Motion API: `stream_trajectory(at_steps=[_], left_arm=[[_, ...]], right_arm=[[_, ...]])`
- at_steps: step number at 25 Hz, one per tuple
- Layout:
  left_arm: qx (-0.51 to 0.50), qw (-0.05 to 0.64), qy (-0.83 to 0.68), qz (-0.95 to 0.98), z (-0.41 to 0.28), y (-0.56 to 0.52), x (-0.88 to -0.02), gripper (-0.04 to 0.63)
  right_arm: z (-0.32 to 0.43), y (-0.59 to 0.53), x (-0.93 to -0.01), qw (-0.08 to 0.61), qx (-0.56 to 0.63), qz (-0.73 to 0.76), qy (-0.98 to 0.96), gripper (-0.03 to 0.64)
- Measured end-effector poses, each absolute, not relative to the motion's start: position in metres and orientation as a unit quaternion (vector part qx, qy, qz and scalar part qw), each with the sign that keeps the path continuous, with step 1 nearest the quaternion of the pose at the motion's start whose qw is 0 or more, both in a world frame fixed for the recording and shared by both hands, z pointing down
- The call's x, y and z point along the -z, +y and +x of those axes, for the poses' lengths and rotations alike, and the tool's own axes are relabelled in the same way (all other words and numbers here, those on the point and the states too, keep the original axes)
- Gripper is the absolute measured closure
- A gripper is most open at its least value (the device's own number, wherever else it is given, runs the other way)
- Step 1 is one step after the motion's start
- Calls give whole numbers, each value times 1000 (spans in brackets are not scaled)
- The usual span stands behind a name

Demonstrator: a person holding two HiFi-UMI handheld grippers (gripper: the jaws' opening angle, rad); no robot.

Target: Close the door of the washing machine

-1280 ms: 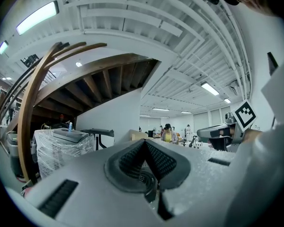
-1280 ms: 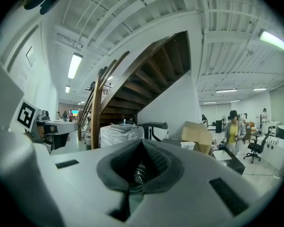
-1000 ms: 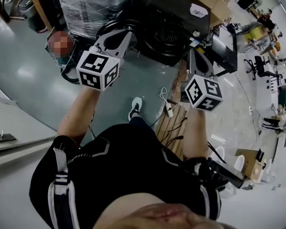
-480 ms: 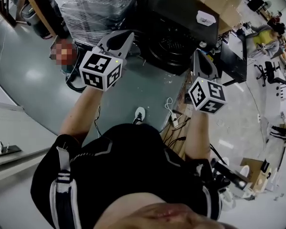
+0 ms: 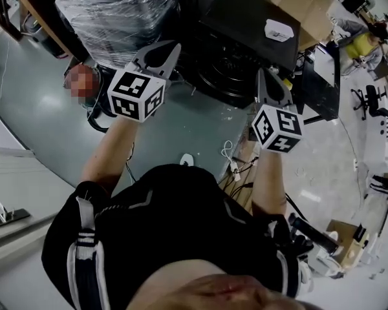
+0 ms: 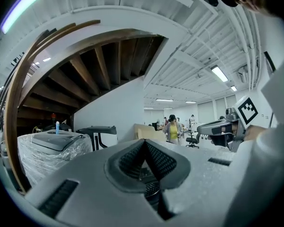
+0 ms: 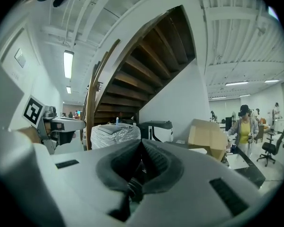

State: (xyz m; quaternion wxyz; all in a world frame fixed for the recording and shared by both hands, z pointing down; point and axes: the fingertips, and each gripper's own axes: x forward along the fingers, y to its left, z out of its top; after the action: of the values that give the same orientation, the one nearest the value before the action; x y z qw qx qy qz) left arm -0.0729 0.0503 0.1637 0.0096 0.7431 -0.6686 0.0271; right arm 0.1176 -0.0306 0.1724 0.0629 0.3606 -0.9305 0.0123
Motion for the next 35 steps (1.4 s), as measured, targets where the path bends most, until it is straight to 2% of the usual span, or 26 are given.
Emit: stream_trajectory(at_steps=[10, 19, 35], left_arm=[[-69, 7, -647, 760, -59, -25, -177, 592], [-89, 13, -607, 789, -77, -64, -200, 592], [-100, 24, -476, 873, -218, -142, -239, 591]], right_arm=[[132, -106, -183, 60, -18, 371, -926, 612], [129, -130, -190, 57, -22, 404, -913, 612], [-19, -162, -228, 103, -49, 486, -867, 612]])
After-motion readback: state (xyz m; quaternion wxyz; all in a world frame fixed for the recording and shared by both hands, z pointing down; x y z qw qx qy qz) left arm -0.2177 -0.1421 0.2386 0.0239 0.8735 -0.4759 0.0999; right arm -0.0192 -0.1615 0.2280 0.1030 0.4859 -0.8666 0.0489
